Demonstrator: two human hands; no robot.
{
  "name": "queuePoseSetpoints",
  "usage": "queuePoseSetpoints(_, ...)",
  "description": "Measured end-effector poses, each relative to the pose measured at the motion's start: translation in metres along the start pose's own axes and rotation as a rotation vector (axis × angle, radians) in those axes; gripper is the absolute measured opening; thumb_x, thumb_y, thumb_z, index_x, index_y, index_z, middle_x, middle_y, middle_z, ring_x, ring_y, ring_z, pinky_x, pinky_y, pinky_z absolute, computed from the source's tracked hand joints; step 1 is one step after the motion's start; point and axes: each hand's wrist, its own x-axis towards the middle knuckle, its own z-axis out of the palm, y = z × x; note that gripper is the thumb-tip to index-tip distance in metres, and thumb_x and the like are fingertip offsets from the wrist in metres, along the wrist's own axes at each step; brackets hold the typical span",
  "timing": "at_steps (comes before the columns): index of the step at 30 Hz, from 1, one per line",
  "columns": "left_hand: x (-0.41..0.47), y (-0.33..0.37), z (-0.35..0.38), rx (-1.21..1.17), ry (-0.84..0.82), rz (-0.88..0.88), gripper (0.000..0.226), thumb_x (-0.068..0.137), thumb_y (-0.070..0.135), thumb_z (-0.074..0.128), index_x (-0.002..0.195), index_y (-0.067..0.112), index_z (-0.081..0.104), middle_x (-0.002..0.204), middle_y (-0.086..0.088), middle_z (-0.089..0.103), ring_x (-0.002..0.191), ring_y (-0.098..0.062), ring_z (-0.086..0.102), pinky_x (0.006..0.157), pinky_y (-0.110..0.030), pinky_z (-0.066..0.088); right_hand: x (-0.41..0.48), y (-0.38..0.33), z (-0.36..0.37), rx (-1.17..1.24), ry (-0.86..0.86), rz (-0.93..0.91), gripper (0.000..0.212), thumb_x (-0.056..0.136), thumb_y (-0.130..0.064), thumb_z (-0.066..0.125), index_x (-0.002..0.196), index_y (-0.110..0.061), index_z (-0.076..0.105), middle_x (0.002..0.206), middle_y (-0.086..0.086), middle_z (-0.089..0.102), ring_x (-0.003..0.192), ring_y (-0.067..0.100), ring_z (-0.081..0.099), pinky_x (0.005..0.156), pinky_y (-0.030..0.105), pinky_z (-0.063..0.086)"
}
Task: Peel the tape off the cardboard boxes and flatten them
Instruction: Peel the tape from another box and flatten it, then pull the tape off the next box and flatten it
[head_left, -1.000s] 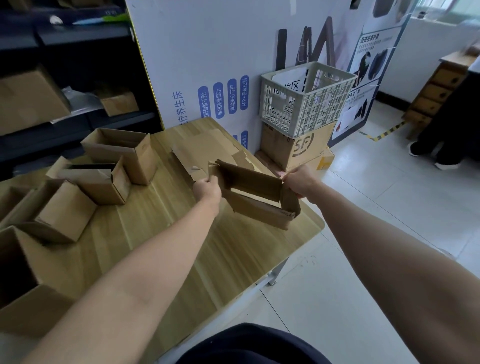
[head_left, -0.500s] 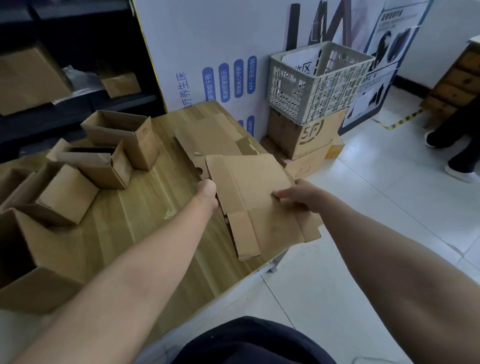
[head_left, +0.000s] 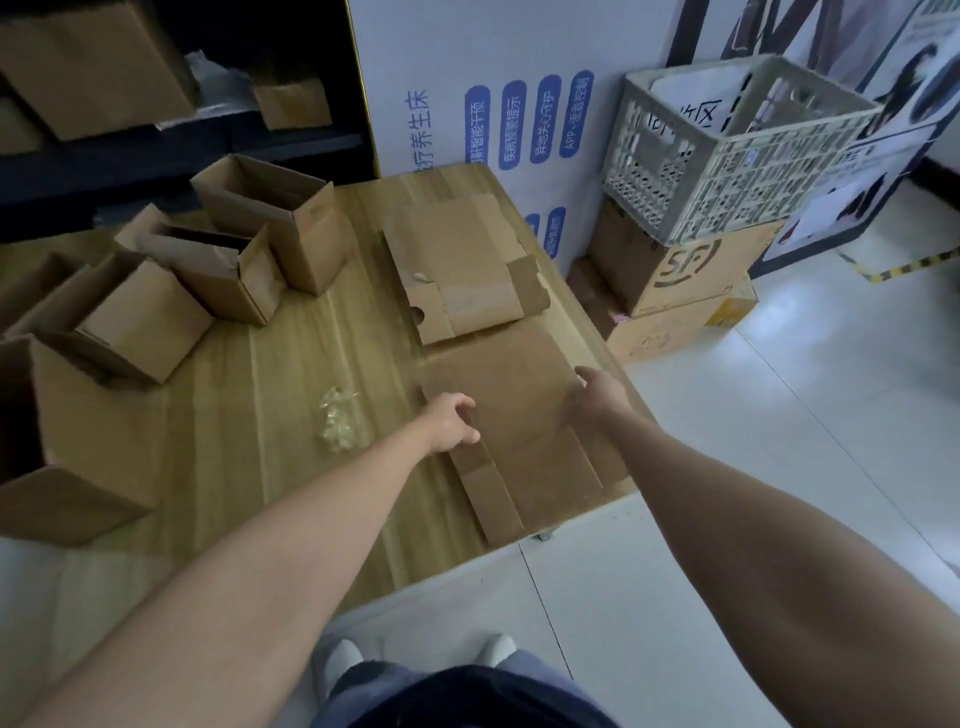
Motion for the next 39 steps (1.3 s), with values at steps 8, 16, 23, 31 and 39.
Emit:
queuePoseSetpoints(8, 0.022, -0.012, 0.020, 0.430, -0.157, 0.078, 0.083, 0.086, 0.024, 0.068, 0.151, 0.020, 0.017, 0.160, 0.002, -0.001, 0.147, -0.024, -0.007, 0.119, -0.045, -0.001, 0.043, 0.019, 0.045, -0.480, -0.316, -0.298, 0.071, 0.082, -0.021, 0.067, 0.144, -0.013, 0.033, 0.149, 0.008, 0.025, 0.140, 0.032, 0.020, 0.113, 0.035, 0.026)
queuePoseSetpoints(16, 0.047, -0.011, 0.027, 0.501, -0.005, 0.137, 0.090, 0.080, 0.026, 0.072, 0.150, 0.034, 0.016, 0.159, 0.012, -0.001, 0.147, -0.013, -0.007, 0.115, -0.046, -0.008, 0.071, 0.032, 0.043, -0.453, -0.288, -0.317, 0.093, 0.081, -0.022, 0.070, 0.152, -0.013, 0.011, 0.157, 0.005, 0.005, 0.146, 0.029, 0.002, 0.114, 0.038, 0.023)
queuePoseSetpoints(23, 0.030, 0.005, 0.022, 0.532, 0.094, 0.199, 0.075, 0.085, 0.023, 0.068, 0.148, 0.024, 0.027, 0.159, 0.002, 0.015, 0.147, -0.020, 0.009, 0.119, -0.039, 0.002, 0.056, 0.014, 0.041, -0.570, -0.206, -0.277, 0.066, 0.087, -0.017, 0.059, 0.146, -0.012, 0.028, 0.151, 0.008, 0.026, 0.139, 0.031, 0.024, 0.114, 0.043, 0.026)
queuePoseSetpoints(31, -0.054, -0.001, -0.087, 0.382, 0.488, 0.290, 0.043, 0.094, 0.013, 0.054, 0.137, 0.014, 0.047, 0.142, -0.004, 0.045, 0.131, -0.021, 0.041, 0.118, -0.038, 0.019, -0.003, -0.126, 0.045, -0.502, -0.083, -0.535, 0.055, 0.094, -0.020, 0.056, 0.145, -0.010, 0.035, 0.149, 0.010, 0.037, 0.140, 0.028, 0.028, 0.115, 0.038, 0.025)
queuePoseSetpoints(39, -0.165, -0.079, -0.218, 0.342, 0.833, 0.239, 0.033, 0.093, 0.009, 0.053, 0.125, 0.014, 0.058, 0.130, -0.004, 0.054, 0.119, -0.020, 0.050, 0.105, -0.032, 0.037, -0.098, -0.293, 0.113, -0.400, -0.089, -0.914, 0.054, 0.094, -0.026, 0.057, 0.144, -0.014, 0.038, 0.140, 0.010, 0.048, 0.132, 0.028, 0.040, 0.104, 0.035, 0.035)
